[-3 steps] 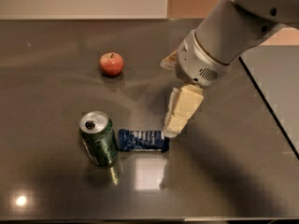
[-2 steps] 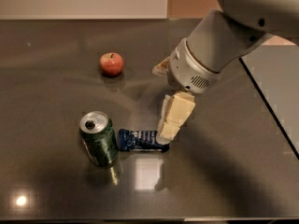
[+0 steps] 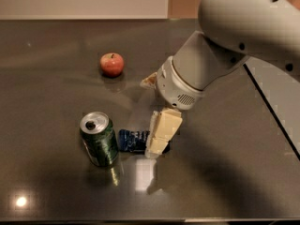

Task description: Pick rxbar blueberry

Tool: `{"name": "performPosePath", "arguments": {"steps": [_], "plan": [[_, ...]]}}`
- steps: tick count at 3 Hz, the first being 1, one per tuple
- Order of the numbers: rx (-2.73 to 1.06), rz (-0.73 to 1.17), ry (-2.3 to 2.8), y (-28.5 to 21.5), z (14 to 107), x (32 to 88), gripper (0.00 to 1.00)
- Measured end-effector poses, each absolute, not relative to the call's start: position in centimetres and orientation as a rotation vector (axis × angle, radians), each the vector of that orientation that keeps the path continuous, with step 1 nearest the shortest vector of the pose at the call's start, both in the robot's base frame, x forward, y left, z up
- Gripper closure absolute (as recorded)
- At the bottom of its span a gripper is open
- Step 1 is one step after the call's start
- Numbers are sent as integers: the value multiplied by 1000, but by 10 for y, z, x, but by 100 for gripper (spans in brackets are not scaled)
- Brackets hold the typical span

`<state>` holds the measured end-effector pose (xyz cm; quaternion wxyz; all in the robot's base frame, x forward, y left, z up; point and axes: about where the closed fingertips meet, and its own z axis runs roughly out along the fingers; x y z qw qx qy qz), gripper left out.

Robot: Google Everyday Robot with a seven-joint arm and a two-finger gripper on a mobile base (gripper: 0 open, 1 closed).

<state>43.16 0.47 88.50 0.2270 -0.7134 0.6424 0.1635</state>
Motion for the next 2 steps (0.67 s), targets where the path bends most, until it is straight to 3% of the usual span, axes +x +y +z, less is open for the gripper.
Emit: {"name": "performPosePath", "arguments": {"steps": [2], "plan": [[-1981, 446, 1802, 0, 858, 429, 0]]}}
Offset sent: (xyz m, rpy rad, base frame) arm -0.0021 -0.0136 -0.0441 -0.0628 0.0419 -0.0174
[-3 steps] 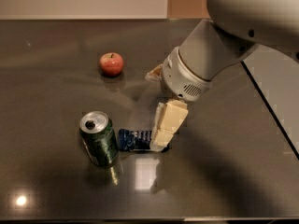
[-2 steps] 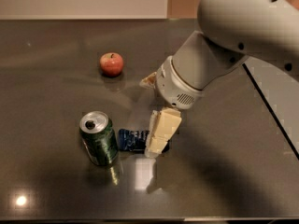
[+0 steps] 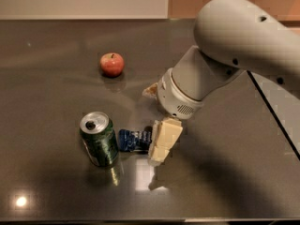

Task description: Pick rxbar blueberry

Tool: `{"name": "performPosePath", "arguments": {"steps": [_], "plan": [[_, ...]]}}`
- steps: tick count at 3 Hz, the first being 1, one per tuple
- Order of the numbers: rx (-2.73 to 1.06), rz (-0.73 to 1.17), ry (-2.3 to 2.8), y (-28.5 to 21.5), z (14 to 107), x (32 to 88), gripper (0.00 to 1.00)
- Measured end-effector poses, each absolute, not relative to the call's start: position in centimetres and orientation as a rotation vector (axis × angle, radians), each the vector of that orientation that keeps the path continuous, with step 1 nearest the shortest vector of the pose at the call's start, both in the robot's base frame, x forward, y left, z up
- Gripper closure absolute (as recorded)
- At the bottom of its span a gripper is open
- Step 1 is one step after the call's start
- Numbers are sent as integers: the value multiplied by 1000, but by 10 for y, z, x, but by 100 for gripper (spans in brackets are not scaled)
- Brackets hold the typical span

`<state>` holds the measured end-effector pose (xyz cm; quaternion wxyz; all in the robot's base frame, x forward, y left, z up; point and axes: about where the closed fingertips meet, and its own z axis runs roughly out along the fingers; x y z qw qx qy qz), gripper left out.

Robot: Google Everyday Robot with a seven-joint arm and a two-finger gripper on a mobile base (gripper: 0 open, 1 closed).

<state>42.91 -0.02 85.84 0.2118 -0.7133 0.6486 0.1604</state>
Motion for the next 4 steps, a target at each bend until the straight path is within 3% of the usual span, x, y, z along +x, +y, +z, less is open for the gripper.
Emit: {"name": "performPosePath", "arguments": {"steps": [2, 4], "plan": [[-1980, 445, 1839, -5, 840, 428, 0], [-1984, 451, 1844, -4, 834, 427, 41]]}}
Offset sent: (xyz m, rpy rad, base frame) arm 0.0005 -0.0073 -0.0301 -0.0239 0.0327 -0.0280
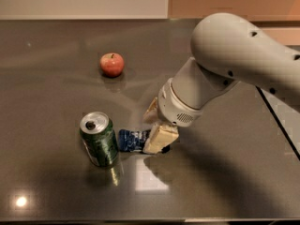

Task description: Pick rxbar blueberry

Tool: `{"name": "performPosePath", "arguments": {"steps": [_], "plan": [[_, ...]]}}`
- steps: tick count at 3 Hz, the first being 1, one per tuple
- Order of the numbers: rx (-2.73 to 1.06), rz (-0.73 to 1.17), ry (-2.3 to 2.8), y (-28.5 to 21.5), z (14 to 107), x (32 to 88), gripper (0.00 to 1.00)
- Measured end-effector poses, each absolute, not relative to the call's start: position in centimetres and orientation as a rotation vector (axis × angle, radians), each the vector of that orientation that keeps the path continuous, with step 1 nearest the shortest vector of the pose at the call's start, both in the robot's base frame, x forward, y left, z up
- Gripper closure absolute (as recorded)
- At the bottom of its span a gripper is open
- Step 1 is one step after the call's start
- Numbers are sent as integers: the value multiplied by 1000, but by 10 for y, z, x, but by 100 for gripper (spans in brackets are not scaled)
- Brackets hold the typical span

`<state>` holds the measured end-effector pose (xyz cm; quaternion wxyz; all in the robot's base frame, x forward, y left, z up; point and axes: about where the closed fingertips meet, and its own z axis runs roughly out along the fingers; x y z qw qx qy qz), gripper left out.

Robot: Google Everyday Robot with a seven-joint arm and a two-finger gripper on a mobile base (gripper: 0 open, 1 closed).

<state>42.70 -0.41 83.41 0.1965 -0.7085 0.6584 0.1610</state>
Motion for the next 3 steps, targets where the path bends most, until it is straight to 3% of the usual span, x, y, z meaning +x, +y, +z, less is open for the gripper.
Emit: {"name": "performPosePath", "arguments": {"steps": [2, 3], "plan": [[-1982, 442, 1853, -6, 833, 425, 88], [-1960, 425, 1852, -11, 844, 428, 100]]}}
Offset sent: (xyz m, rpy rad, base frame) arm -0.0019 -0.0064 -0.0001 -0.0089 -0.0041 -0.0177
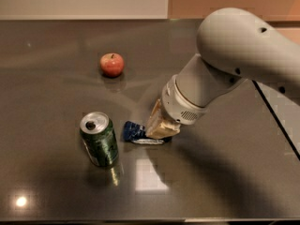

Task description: Pick rxbar blueberry

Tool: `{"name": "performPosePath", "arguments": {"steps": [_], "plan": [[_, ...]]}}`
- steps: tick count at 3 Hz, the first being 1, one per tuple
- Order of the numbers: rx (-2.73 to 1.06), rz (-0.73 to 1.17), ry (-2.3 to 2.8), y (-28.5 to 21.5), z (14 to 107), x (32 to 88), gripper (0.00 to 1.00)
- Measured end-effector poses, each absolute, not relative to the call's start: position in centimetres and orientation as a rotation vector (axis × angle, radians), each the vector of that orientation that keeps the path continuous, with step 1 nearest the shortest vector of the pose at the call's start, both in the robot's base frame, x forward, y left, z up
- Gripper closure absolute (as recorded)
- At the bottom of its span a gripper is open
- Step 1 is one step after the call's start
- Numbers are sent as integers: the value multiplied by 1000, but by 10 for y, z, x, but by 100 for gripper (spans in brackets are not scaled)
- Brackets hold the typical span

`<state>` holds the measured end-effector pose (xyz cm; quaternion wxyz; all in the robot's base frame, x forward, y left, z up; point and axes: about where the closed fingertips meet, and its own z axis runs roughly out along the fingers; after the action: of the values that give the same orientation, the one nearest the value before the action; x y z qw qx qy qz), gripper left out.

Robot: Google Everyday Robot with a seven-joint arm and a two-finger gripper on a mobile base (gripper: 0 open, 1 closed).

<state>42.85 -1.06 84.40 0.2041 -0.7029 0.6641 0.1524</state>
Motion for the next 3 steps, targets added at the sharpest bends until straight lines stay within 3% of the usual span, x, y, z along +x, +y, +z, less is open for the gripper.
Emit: {"name": "performPosePath", "arguments": {"steps": [3], "plan": [[-1853, 353, 1855, -39, 902, 464, 100]]}}
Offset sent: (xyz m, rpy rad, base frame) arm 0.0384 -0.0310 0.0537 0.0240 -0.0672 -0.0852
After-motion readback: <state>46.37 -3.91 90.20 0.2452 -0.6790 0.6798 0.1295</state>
